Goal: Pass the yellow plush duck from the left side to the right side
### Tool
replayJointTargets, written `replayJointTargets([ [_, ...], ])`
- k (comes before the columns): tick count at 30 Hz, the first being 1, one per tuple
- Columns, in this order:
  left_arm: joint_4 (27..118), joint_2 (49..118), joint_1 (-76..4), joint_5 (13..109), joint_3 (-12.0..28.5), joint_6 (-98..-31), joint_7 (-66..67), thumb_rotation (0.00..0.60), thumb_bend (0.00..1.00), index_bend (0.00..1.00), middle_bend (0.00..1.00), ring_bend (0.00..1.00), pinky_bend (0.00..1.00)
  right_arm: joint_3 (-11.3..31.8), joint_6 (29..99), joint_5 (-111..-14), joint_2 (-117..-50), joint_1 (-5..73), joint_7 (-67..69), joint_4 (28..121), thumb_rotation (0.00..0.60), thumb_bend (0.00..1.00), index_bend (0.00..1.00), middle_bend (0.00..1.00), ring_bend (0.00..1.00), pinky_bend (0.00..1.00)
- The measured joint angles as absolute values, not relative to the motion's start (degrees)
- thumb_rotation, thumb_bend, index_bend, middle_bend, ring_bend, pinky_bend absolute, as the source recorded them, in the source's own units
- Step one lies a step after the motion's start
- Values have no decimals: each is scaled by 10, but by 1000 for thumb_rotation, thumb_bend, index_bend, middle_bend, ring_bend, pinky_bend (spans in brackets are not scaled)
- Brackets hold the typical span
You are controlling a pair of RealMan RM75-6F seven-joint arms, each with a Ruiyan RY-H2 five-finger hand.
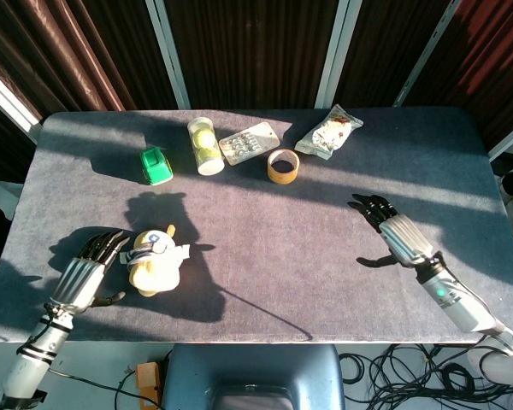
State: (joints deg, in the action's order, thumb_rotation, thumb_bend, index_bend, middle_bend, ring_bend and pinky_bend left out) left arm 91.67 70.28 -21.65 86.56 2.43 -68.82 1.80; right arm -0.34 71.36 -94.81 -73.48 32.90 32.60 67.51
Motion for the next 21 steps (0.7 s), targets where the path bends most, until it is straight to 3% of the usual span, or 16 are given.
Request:
replayJointTargets([
  [21,923,742,-265,838,33,-622,1,600,148,0,0,0,152,-12,821,-904,-693,198,203,727,600,0,0,0,0,0],
])
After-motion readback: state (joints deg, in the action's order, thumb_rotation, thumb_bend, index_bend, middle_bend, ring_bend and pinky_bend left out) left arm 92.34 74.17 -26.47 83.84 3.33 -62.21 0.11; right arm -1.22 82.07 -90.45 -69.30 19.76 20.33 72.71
